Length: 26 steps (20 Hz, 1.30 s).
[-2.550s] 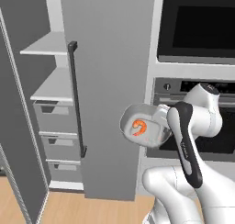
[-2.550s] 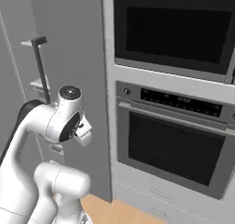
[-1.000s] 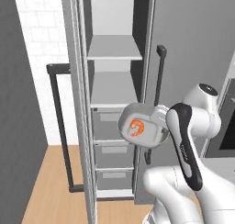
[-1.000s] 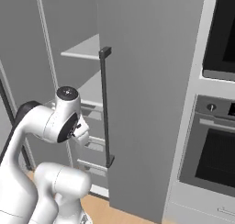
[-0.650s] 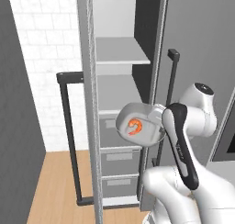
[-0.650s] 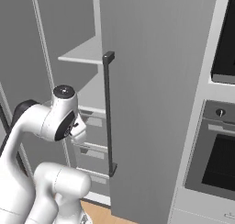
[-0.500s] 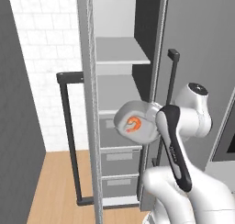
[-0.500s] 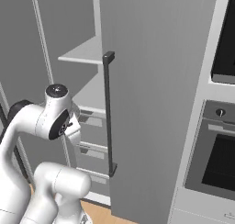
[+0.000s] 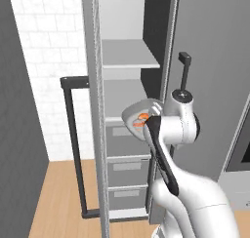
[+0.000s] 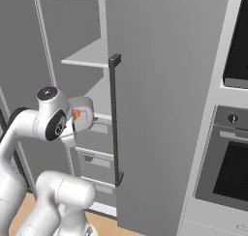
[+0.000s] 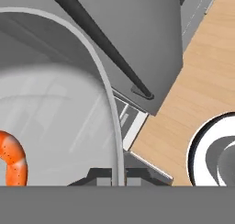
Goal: Take the meat container that has the shrimp and place it on the second highest rack of the freezer. Then take the vegetable container that has the lemon wedge and carrot and place it on the highest rack of the freezer.
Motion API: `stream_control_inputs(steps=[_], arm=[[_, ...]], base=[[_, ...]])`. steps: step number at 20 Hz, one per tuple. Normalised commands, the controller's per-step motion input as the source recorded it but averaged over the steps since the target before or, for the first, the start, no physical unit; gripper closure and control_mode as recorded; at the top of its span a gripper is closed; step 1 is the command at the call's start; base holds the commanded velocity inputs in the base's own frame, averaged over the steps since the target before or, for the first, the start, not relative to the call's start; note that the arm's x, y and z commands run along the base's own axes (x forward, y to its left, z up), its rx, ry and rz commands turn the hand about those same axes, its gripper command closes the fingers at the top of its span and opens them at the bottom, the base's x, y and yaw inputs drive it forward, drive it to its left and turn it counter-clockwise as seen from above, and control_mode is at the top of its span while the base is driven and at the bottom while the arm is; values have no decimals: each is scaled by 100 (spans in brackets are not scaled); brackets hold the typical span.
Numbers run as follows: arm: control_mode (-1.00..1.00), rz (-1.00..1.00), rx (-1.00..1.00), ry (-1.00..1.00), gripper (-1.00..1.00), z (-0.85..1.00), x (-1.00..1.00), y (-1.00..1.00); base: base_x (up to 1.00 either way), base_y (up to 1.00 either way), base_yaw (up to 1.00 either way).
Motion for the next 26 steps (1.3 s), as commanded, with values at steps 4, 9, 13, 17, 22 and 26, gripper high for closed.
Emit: stream_control_inputs(steps=[4,9,13,17,22,26], arm=[[-100,-8,20,18,100,0,77,-26],[-100,0,15,16,100,1,79,4],[-100,-11,2,1,100,0,57,38],[-100,-16,0,-1,100,-2,23,26],[-100,-8,0,0,100,-8,36,7],[-100,0,0,-1,100,-19,46,0]], base=[[0,0,0],[0,0,0],[0,0,0],[0,0,0],[0,0,0],[0,0,0]])
